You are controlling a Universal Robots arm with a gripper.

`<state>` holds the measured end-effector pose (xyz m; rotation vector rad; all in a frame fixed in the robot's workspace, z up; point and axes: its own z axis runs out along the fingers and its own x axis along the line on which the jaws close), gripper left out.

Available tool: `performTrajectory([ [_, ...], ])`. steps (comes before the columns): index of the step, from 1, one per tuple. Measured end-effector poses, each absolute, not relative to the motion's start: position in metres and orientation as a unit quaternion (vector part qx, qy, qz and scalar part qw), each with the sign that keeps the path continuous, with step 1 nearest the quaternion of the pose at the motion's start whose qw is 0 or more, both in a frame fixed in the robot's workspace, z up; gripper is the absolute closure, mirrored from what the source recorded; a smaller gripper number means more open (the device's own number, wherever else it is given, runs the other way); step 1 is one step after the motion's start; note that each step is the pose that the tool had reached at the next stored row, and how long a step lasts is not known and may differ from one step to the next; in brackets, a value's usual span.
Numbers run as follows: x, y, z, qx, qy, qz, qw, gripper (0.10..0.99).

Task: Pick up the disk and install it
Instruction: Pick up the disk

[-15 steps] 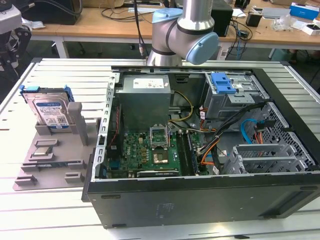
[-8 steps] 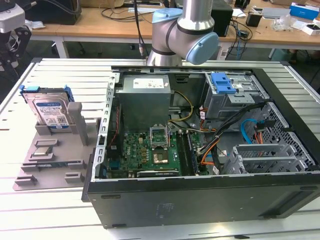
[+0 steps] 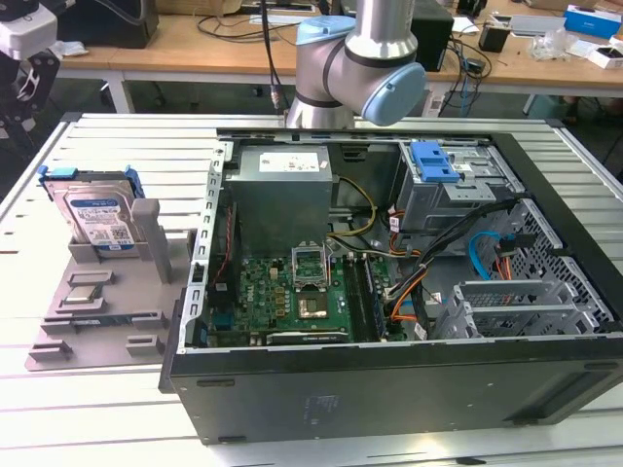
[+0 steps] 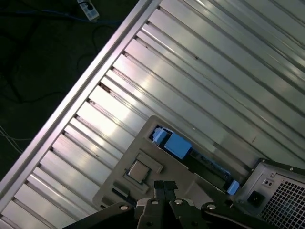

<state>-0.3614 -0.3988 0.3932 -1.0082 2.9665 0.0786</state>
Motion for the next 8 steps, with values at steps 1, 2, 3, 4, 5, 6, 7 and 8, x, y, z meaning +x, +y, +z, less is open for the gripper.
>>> performTrajectory([
  [1, -0.3614, -0.3988, 0.3932, -0.33, 0.944, 0.025, 0.004, 0.98],
  [2, -0.3614, -0.3989, 0.3932, -0.336, 0.942, 0.025, 0.003, 0.98],
  [3, -0.3614, -0.3988, 0.3932, -0.341, 0.94, 0.025, 0.003, 0.98],
  [4, -0.3614, -0.3989, 0.3932, -0.35, 0.936, 0.025, 0.003, 0.98],
  [5, -0.3614, -0.3989, 0.3932, -0.355, 0.934, 0.025, 0.003, 0.98],
  [6, -0.3614, -0.3988, 0.3932, -0.36, 0.933, 0.025, 0.003, 0.98],
  [7, -0.3614, -0.3988, 0.3932, -0.365, 0.931, 0.025, 0.003, 0.98],
  [8, -0.3614, -0.3988, 0.3932, -0.369, 0.929, 0.025, 0.003, 0.98],
])
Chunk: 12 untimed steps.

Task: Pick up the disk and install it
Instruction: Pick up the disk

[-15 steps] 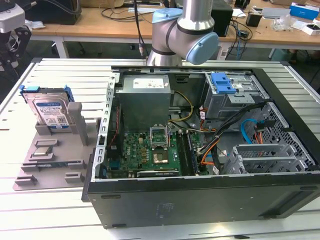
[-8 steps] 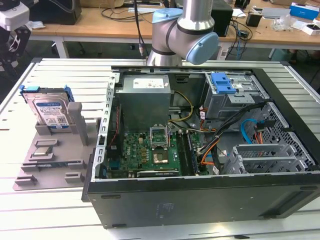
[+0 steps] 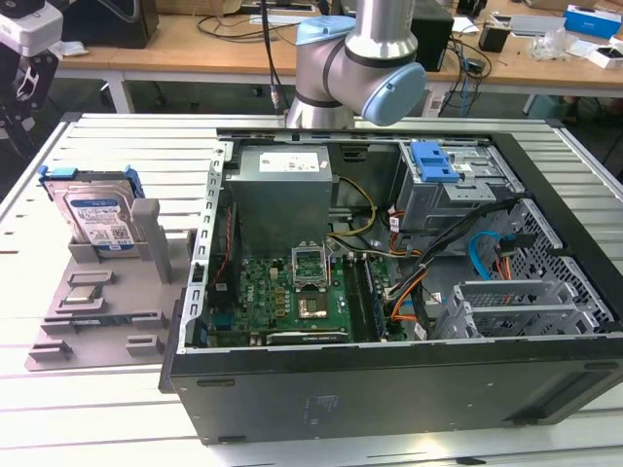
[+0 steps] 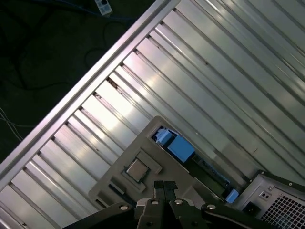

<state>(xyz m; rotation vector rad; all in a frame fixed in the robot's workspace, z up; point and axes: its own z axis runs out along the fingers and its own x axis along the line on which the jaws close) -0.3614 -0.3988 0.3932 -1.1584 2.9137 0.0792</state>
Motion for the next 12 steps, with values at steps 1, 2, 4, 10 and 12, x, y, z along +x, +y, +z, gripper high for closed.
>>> performTrajectory([
  [1, -0.3614, -0.3988, 0.3932, -0.378, 0.926, 0.025, 0.002, 0.98],
  [2, -0.3614, -0.3988, 0.3932, -0.383, 0.924, 0.025, 0.002, 0.98],
  [4, -0.3614, -0.3989, 0.3932, -0.394, 0.919, 0.025, 0.002, 0.98],
  [10, -0.3614, -0.3989, 0.3932, -0.44, 0.898, 0.025, 0.001, 0.98],
  [12, -0.3614, -0.3988, 0.3932, -0.451, 0.892, 0.025, 0.0, 0.98],
])
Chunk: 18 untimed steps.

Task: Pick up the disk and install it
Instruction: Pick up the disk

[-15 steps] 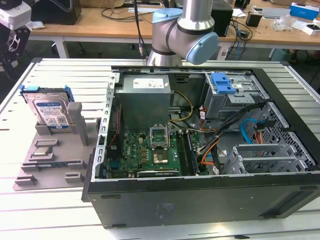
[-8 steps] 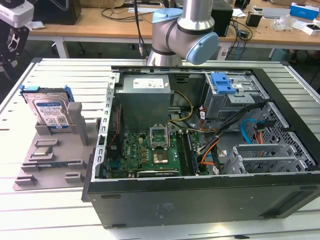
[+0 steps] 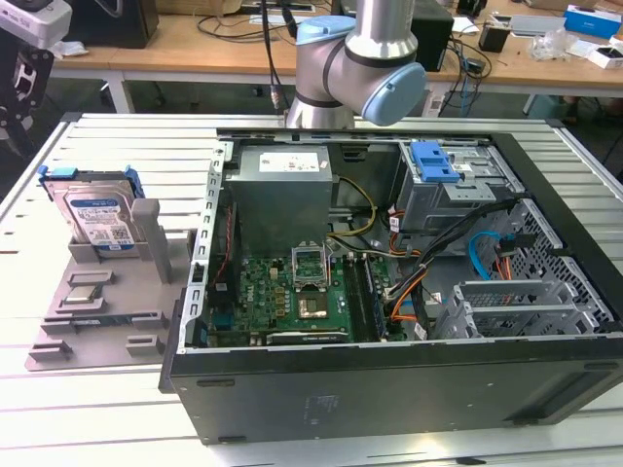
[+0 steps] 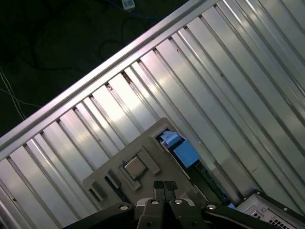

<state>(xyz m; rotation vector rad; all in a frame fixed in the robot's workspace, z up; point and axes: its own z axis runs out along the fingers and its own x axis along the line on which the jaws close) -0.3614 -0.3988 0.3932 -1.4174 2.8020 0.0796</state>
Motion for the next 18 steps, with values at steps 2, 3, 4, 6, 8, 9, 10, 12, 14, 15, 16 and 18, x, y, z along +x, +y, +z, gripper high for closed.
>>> performTrajectory([
  [2, -0.3614, -0.3988, 0.3932, -0.461, 0.887, 0.025, 0.0, 0.98],
  [3, -0.3614, -0.3989, 0.3932, -0.468, 0.884, 0.025, 0.0, 0.98],
  [4, -0.3614, -0.3989, 0.3932, -0.473, 0.881, 0.025, 0.0, 0.98],
  [6, -0.3614, -0.3989, 0.3932, -0.48, 0.877, 0.025, -0.001, 0.98],
  [8, -0.3614, -0.3989, 0.3932, -0.489, 0.872, 0.025, -0.001, 0.98],
  [9, -0.3614, -0.3989, 0.3932, -0.493, 0.87, 0.025, -0.001, 0.98],
  [10, -0.3614, -0.3989, 0.3932, -0.497, 0.867, 0.025, -0.001, 0.98],
  [12, -0.3614, -0.3989, 0.3932, -0.507, 0.862, 0.025, -0.001, 0.98],
  [14, -0.3615, -0.3988, 0.3932, -0.514, 0.857, 0.025, -0.002, 0.98],
  [15, -0.3614, -0.3989, 0.3932, -0.518, 0.855, 0.025, -0.002, 0.98],
  [16, -0.3614, -0.3988, 0.3932, -0.522, 0.852, 0.025, -0.002, 0.98],
  [18, -0.3614, -0.3988, 0.3932, -0.536, 0.844, 0.025, -0.002, 0.98],
])
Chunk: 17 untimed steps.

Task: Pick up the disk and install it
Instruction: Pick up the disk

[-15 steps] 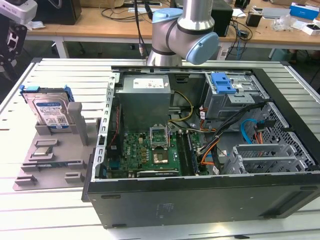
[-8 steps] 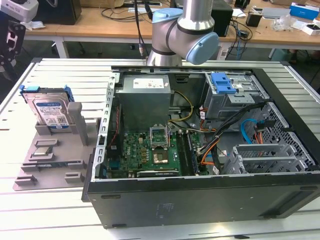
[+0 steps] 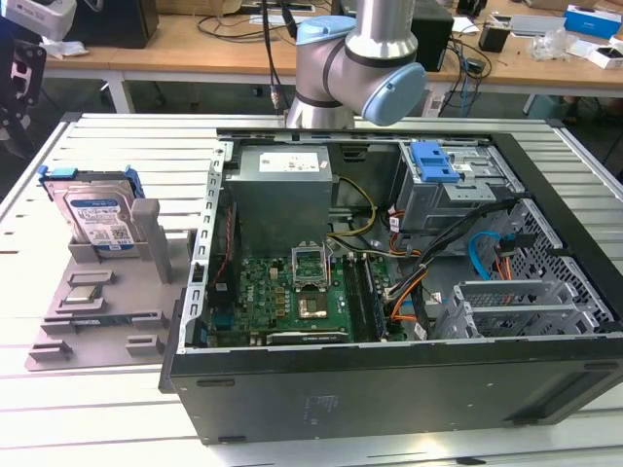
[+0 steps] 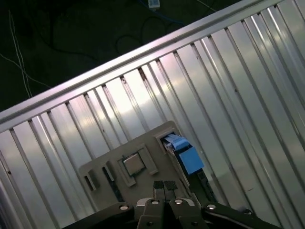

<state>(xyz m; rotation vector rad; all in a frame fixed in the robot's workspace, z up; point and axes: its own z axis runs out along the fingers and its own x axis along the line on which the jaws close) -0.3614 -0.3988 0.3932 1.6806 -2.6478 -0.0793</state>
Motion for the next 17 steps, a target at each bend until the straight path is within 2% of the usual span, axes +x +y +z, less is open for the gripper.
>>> performTrajectory([
  [17, -0.3614, -0.3989, 0.3932, 0.622, -0.783, -0.025, 0.005, 0.98],
])
